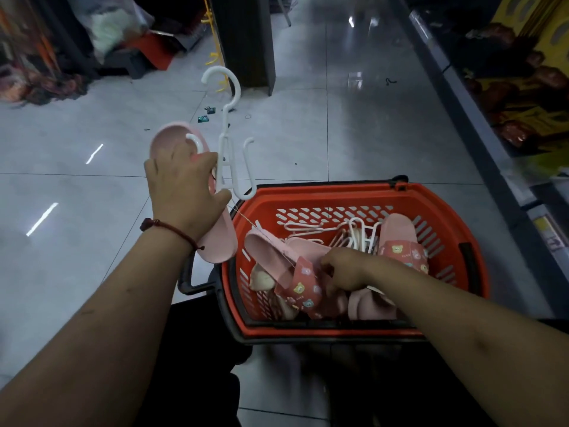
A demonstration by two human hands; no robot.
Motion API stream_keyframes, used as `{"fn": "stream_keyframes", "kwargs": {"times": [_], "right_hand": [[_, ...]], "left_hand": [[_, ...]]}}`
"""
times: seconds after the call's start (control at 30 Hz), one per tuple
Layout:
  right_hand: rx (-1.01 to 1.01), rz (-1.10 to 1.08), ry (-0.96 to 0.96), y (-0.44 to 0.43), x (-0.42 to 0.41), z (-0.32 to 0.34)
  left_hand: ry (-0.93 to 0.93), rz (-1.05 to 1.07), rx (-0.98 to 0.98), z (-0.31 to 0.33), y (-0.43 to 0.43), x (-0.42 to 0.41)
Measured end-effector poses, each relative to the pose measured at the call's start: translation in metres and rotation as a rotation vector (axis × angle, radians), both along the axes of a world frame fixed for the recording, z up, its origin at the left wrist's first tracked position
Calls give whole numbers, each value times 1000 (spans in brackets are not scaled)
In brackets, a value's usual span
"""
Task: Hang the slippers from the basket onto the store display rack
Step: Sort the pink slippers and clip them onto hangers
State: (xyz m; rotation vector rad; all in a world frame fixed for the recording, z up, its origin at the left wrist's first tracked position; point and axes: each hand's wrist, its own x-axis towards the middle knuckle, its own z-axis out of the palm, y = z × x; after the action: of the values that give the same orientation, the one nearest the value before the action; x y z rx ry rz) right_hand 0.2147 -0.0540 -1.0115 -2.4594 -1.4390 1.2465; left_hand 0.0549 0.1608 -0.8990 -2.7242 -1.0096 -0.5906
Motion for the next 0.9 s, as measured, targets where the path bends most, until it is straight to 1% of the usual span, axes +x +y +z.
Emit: {"fn": "stream_keyframes", "kwargs": {"times": [0.1, 0.17, 0.23, 0.3, 0.37, 0.5, 0.67, 0.73, 0.8, 0.9], "right_hand": [[150, -37, -73, 1, 14, 23], [351, -168, -112, -2, 28, 39], [582, -393, -35, -6, 39, 55], [724, -594, 98, -11, 45, 71], [791, -722, 184, -17, 50, 84], [948, -921, 269, -25, 58, 101], [1150, -1134, 155, -35, 71, 126], [1176, -1216, 110, -42, 78, 132], [1183, -1315, 117, -49, 86, 133], [1128, -1404, 272, -56, 92, 131]], "left_hand": [[-31, 1, -25, 1, -2, -4], [-47, -14, -43, 2, -7, -4], [-41, -40, -67, 2, -15, -1], [-22, -69, -81, 1, -25, 4], [-8, -105, -92, 2, -35, 12], [31, -181, -87, 0, -58, 28], [68, -300, -114, -4, -80, 47], [90, -346, -112, -6, -87, 52], [91, -385, -113, -7, -93, 56], [93, -453, -108, -9, -99, 61]]}}
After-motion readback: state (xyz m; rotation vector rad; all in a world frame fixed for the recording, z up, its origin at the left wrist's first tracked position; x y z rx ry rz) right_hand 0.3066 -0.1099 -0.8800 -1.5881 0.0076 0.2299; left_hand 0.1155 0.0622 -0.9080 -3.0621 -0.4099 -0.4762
